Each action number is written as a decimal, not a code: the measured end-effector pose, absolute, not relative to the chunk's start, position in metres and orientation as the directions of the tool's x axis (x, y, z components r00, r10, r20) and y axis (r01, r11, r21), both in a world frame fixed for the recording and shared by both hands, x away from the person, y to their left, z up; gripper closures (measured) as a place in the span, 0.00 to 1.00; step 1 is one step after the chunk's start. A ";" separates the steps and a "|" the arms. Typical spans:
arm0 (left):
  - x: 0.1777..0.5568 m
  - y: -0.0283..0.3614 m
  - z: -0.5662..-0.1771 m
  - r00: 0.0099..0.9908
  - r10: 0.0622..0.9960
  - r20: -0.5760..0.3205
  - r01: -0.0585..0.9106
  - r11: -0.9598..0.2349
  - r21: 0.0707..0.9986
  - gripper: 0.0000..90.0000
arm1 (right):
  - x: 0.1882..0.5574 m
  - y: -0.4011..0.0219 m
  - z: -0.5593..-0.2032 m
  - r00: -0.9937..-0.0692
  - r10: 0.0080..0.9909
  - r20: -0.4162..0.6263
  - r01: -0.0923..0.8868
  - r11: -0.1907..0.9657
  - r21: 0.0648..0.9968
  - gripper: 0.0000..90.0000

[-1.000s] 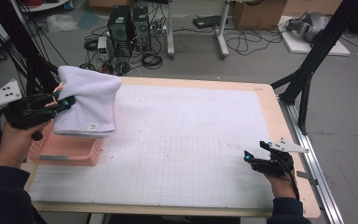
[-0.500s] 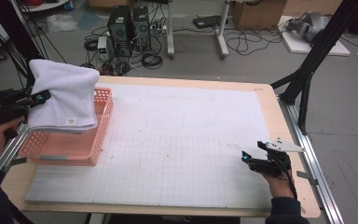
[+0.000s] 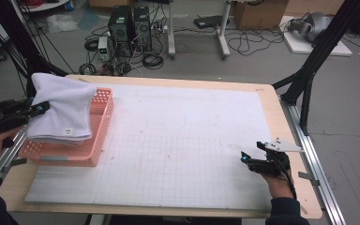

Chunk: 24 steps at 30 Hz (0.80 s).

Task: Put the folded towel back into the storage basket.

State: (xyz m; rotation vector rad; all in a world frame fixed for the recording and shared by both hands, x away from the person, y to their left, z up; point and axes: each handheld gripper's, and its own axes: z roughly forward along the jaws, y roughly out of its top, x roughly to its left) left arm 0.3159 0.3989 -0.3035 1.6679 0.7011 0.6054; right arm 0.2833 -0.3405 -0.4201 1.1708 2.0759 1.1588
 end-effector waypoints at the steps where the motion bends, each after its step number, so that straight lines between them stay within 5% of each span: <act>1: 0.316 0.399 -0.305 0.684 0.729 0.024 0.132 -0.156 0.979 0.81 | 0.283 -0.340 -0.420 -0.514 0.858 -0.005 0.447 0.273 0.852 0.24; 12: 0.321 0.394 -0.310 0.726 0.688 -0.007 0.148 -0.146 0.978 0.80 | 0.283 -0.339 -0.421 -0.516 0.856 -0.006 0.453 0.279 0.847 0.24; 24: 0.352 0.388 -0.352 0.687 0.717 -0.114 0.272 -0.108 0.956 0.80 | 0.283 -0.341 -0.422 -0.514 0.858 -0.011 0.453 0.283 0.845 0.24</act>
